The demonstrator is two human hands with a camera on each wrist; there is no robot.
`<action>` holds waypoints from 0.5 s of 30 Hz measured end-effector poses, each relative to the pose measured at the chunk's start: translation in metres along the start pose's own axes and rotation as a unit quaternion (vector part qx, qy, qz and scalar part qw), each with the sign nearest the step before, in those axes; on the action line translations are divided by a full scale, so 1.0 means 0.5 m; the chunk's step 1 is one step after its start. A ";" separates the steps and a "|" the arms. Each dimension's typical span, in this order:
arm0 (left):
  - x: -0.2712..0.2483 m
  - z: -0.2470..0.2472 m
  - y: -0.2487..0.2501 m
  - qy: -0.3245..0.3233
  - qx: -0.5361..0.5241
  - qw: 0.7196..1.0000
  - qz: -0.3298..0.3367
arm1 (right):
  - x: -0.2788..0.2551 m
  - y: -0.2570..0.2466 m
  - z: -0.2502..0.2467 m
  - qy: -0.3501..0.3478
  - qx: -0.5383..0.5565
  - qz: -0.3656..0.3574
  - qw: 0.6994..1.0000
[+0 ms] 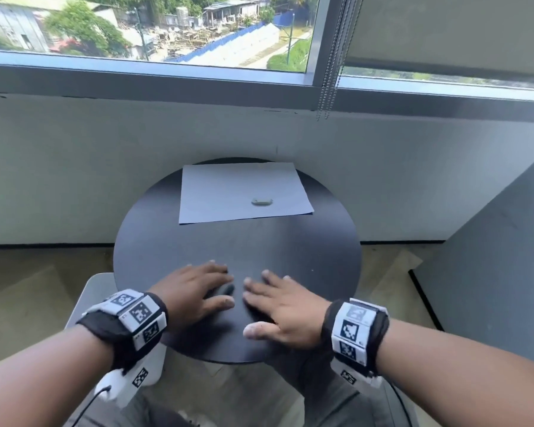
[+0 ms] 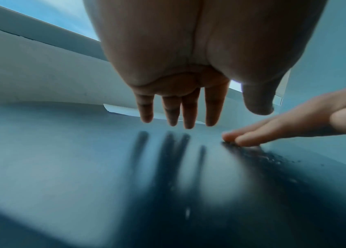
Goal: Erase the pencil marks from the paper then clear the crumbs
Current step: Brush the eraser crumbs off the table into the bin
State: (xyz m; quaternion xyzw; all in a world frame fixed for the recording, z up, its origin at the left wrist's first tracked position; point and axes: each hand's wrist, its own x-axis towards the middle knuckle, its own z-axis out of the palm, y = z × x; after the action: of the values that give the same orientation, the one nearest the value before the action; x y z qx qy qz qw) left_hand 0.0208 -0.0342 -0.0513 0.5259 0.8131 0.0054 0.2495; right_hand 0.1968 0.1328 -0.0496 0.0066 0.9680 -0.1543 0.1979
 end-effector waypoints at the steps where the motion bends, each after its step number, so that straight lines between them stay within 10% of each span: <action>1: 0.012 -0.004 0.002 0.014 -0.003 1.000 -0.004 | -0.006 -0.004 -0.006 0.010 0.026 -0.038 0.999; 5: 0.068 -0.016 0.007 0.026 0.023 0.997 -0.063 | 0.003 0.139 -0.067 0.143 0.114 0.151 0.971; 8: 0.087 -0.023 0.037 -0.020 0.037 0.998 -0.053 | 0.002 0.245 -0.063 0.092 0.061 0.322 0.940; 15: 0.016 -0.026 0.039 0.049 -0.085 0.994 0.041 | -0.030 0.011 0.063 0.036 0.025 0.050 0.998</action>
State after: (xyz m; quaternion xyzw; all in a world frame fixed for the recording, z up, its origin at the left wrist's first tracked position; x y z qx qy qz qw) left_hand 0.0292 -0.0154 -0.0377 0.5352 0.7986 0.1105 0.2524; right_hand 0.2229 0.1294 -0.0731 0.0652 0.9688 -0.1679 0.1701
